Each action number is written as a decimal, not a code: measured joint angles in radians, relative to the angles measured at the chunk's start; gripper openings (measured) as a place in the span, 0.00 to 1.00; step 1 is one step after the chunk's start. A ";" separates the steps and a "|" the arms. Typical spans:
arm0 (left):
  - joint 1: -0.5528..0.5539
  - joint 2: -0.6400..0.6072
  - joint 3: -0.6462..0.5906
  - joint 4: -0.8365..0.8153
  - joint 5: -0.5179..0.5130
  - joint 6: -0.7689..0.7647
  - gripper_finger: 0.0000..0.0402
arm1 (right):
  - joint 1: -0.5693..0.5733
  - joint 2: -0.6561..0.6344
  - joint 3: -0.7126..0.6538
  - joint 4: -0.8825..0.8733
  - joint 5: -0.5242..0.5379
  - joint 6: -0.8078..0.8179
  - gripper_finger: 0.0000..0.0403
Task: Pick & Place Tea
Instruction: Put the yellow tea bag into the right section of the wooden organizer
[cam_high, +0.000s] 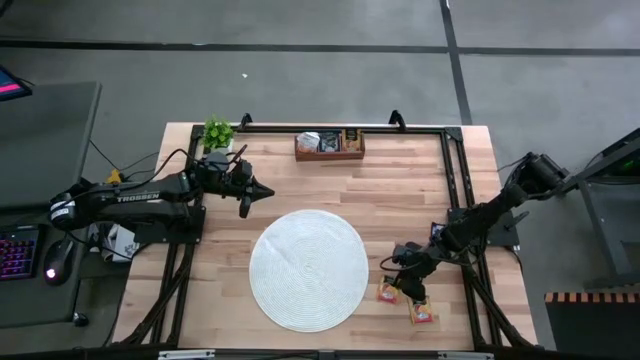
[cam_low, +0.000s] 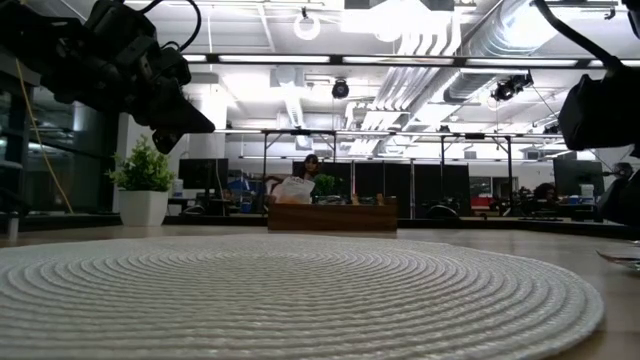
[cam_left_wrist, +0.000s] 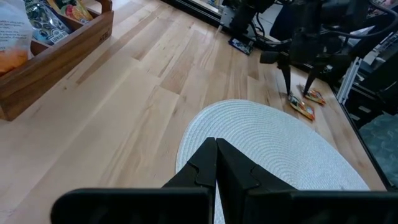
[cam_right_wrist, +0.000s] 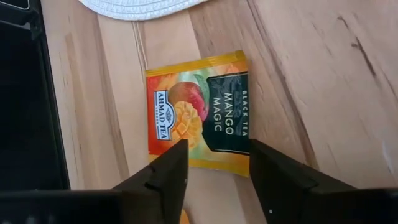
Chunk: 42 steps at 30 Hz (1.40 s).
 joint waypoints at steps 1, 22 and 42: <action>0.000 0.000 0.000 0.000 0.000 0.000 0.00 | 0.000 0.001 -0.001 0.000 0.004 0.001 0.37; 0.000 0.000 0.000 0.000 0.000 0.000 0.00 | 0.001 0.003 -0.005 0.018 0.052 -0.022 0.00; 0.000 0.000 0.000 0.000 0.000 0.000 0.00 | 0.000 -0.042 0.255 -0.318 0.239 -0.157 0.00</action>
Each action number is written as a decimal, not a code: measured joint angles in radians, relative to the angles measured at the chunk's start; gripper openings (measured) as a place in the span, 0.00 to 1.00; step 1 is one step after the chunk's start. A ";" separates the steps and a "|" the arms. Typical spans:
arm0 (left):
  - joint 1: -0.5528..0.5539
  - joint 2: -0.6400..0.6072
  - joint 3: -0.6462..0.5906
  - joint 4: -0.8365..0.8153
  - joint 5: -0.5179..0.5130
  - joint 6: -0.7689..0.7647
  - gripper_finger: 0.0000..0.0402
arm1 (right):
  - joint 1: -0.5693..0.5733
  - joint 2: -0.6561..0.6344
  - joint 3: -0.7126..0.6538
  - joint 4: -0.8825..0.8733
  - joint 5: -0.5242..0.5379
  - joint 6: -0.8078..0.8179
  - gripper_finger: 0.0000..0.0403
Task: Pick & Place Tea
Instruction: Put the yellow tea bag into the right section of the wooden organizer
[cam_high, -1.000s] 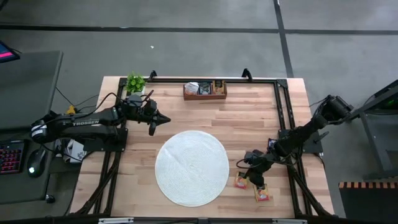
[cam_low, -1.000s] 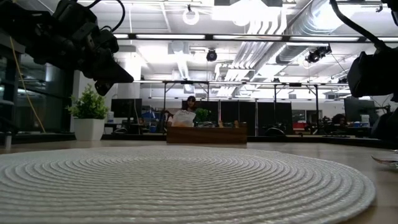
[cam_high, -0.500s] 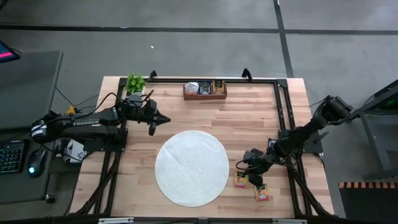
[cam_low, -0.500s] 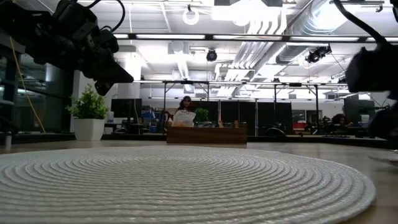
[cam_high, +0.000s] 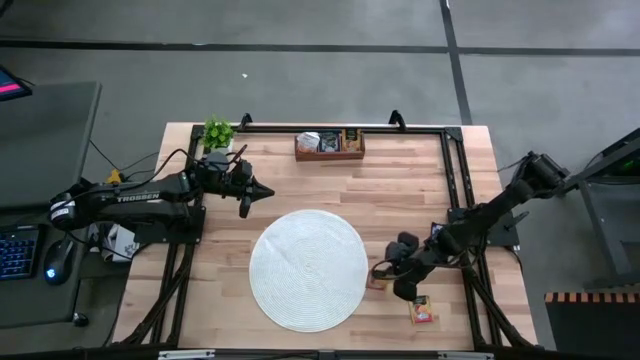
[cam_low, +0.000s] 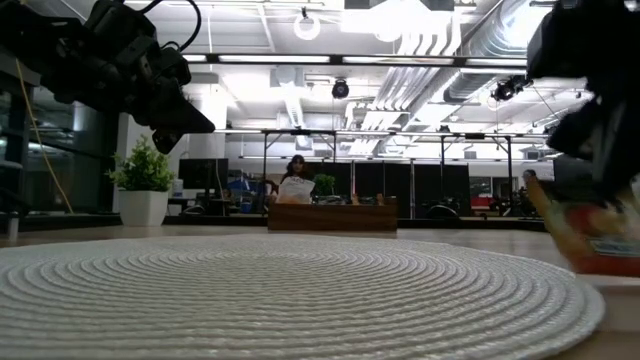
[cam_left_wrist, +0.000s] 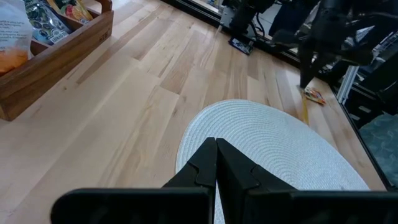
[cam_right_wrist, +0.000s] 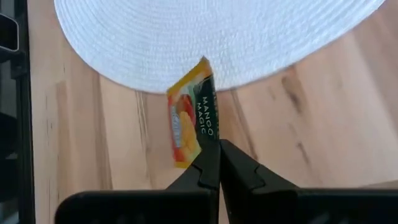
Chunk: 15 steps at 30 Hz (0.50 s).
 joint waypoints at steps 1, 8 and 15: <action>0.000 0.000 0.000 0.000 0.000 0.000 0.00 | 0.000 0.000 0.022 -0.034 0.009 -0.008 0.00; 0.000 0.000 0.000 0.000 0.000 0.000 0.00 | -0.024 -0.001 0.153 -0.220 0.062 -0.049 0.00; 0.000 0.000 0.000 0.000 0.000 0.000 0.00 | -0.099 -0.002 0.259 -0.335 0.077 -0.127 0.00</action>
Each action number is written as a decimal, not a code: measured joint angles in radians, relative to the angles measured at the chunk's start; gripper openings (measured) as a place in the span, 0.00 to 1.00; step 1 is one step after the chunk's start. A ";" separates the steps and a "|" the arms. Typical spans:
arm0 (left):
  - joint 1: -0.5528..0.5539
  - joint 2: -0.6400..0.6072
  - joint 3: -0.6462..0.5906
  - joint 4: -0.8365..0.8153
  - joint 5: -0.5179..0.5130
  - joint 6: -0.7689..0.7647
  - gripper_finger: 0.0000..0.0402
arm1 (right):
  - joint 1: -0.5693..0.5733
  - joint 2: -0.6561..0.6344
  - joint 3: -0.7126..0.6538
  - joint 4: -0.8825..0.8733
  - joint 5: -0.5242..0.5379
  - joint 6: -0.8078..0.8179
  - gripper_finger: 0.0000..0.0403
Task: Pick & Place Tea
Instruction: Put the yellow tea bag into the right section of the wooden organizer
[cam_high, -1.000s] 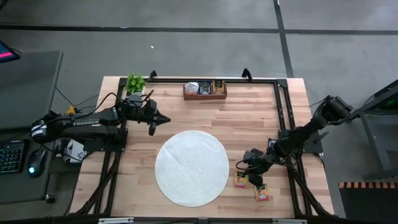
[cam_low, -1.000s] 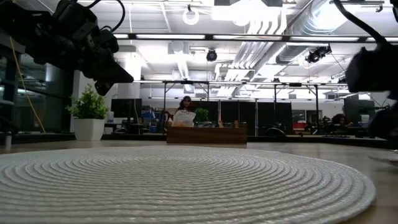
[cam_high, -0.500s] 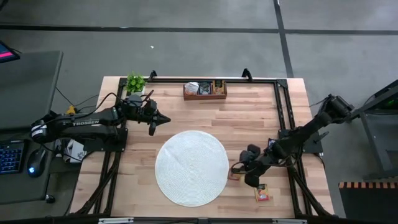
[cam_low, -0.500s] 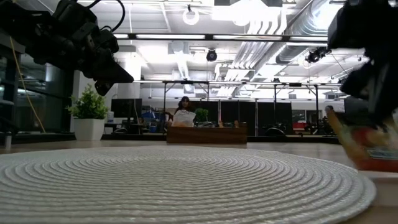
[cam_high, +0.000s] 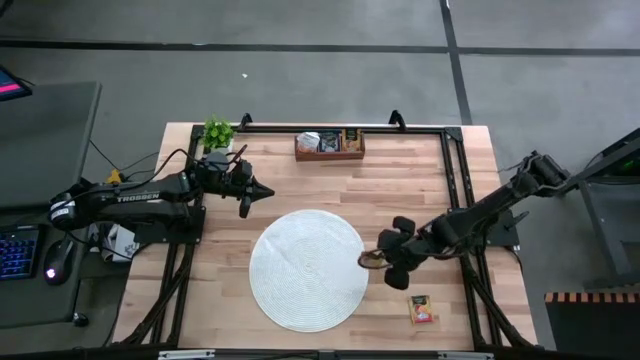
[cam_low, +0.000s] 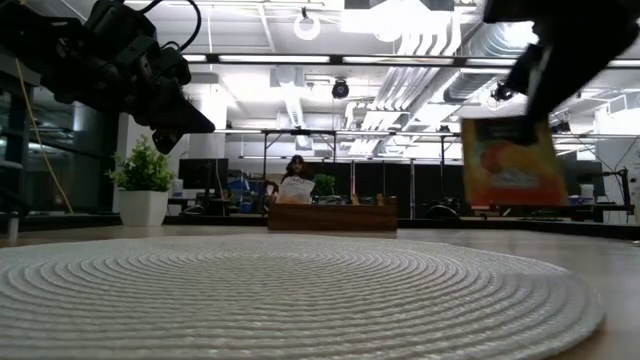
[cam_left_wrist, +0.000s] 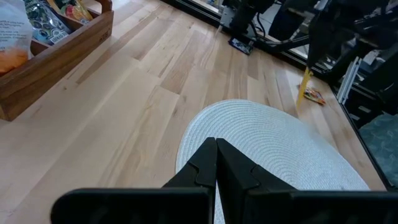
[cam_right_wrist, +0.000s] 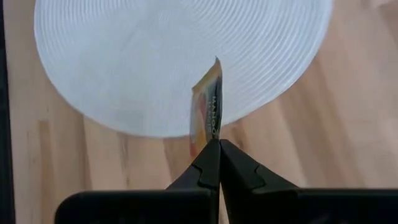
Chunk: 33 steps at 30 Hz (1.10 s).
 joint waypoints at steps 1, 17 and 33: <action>0.000 0.000 0.000 0.000 0.000 0.000 0.00 | -0.012 0.000 0.015 -0.012 0.003 -0.015 0.00; 0.000 0.000 0.000 0.000 0.000 0.000 0.00 | -0.262 0.000 0.240 -0.177 0.006 -0.250 0.00; 0.000 0.000 0.000 0.000 0.000 0.000 0.00 | -0.719 -0.001 0.393 -0.172 -0.035 -0.624 0.00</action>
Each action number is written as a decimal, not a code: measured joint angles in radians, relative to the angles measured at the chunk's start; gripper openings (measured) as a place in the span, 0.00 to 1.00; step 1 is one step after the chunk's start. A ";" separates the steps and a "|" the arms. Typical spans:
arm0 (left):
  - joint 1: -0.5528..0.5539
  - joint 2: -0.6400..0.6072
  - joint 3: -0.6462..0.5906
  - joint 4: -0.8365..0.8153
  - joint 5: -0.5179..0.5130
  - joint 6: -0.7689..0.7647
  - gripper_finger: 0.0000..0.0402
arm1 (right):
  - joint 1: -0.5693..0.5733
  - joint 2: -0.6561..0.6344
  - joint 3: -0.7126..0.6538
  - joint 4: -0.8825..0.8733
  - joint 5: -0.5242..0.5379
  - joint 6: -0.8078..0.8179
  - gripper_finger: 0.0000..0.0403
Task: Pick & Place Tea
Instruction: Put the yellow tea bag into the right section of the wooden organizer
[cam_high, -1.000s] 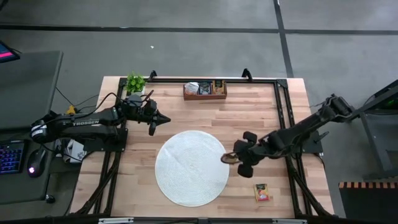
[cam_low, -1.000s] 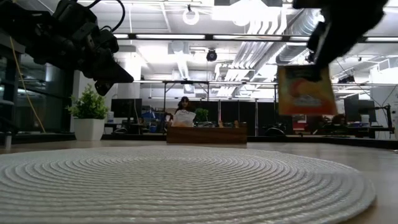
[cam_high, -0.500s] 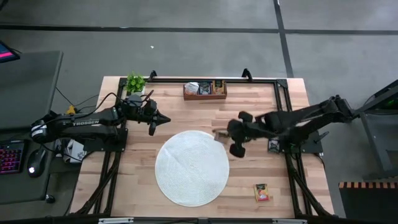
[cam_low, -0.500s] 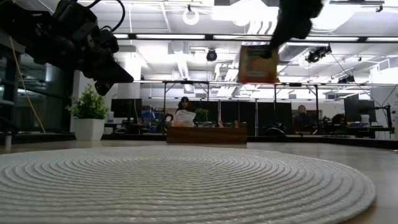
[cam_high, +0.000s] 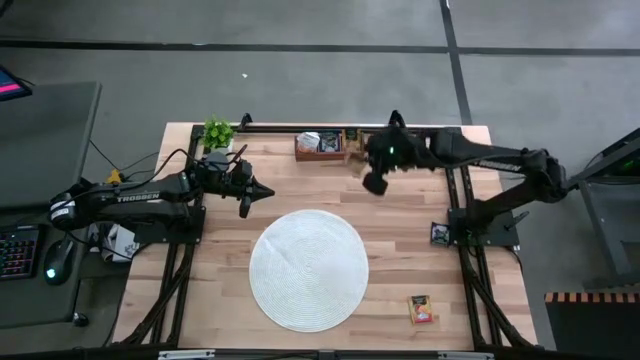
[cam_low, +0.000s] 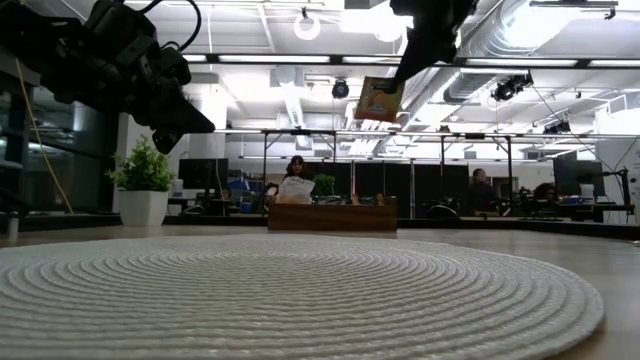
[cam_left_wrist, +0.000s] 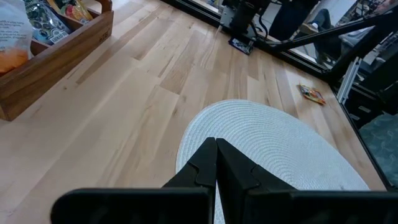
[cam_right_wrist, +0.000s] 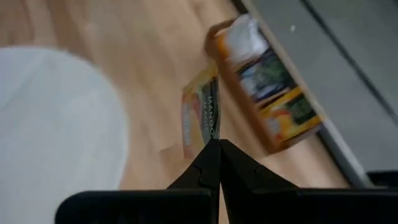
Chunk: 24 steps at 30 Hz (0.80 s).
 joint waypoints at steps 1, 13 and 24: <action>0.000 0.000 0.000 0.000 0.000 0.000 0.00 | -0.030 0.000 0.001 0.023 -0.014 -0.026 0.00; 0.000 0.000 0.000 0.000 0.000 0.000 0.00 | -0.353 0.089 0.002 0.279 -0.289 -0.277 0.00; 0.000 0.000 0.000 0.000 0.000 0.000 0.00 | -0.515 0.271 0.002 0.328 -0.488 -0.475 0.00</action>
